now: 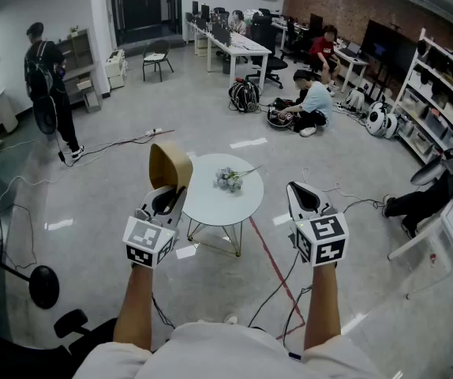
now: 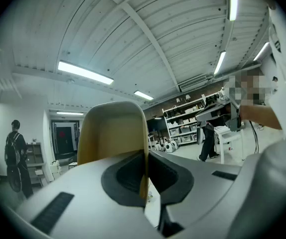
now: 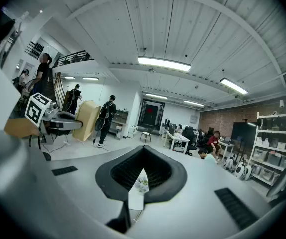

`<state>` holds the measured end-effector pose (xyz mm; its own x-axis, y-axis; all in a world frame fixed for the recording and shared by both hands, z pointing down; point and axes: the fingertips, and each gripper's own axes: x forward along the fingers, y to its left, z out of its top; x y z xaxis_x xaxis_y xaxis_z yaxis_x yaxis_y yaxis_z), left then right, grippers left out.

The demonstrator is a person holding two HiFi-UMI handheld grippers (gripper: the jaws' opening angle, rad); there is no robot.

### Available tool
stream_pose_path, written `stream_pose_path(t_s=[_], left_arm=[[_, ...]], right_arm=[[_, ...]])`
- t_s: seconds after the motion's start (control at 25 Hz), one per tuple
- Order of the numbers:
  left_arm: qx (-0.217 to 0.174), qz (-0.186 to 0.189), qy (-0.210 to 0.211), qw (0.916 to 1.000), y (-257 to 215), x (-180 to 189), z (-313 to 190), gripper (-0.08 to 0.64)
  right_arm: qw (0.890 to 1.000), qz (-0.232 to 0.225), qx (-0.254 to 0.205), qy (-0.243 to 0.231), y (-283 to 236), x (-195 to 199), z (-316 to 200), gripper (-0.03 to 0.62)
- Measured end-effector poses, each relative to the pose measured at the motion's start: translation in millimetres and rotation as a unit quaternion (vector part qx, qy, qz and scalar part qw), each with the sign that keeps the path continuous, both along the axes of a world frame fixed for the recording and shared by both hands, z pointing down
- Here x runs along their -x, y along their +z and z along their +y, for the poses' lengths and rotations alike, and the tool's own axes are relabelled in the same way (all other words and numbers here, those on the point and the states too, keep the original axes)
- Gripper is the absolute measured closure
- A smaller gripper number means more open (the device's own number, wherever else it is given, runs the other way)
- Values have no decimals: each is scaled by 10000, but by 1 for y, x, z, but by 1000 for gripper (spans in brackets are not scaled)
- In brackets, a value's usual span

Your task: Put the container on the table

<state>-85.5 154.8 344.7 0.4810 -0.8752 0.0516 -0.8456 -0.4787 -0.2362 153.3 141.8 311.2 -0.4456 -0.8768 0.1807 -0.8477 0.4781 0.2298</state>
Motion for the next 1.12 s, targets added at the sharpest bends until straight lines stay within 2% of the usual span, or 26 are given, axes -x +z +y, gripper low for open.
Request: stream_pose_path(t_s=[0.32, 0.6, 0.76, 1.12], left_arm=[[19, -35, -87, 10000, 6, -9, -26, 538], [64, -75, -138, 9999, 15, -7, -82, 538], [69, -60, -117, 9999, 25, 4, -139, 538], [-3, -86, 57, 9999, 27, 51, -320, 538]], right_arm=[[9995, -208, 125, -208, 13, -6, -30, 578], [9990, -236, 192, -316, 21, 1, -86, 578], [9990, -154, 212, -356, 32, 14, -140, 578], [9995, -144, 175, -206, 34, 66, -309, 578]])
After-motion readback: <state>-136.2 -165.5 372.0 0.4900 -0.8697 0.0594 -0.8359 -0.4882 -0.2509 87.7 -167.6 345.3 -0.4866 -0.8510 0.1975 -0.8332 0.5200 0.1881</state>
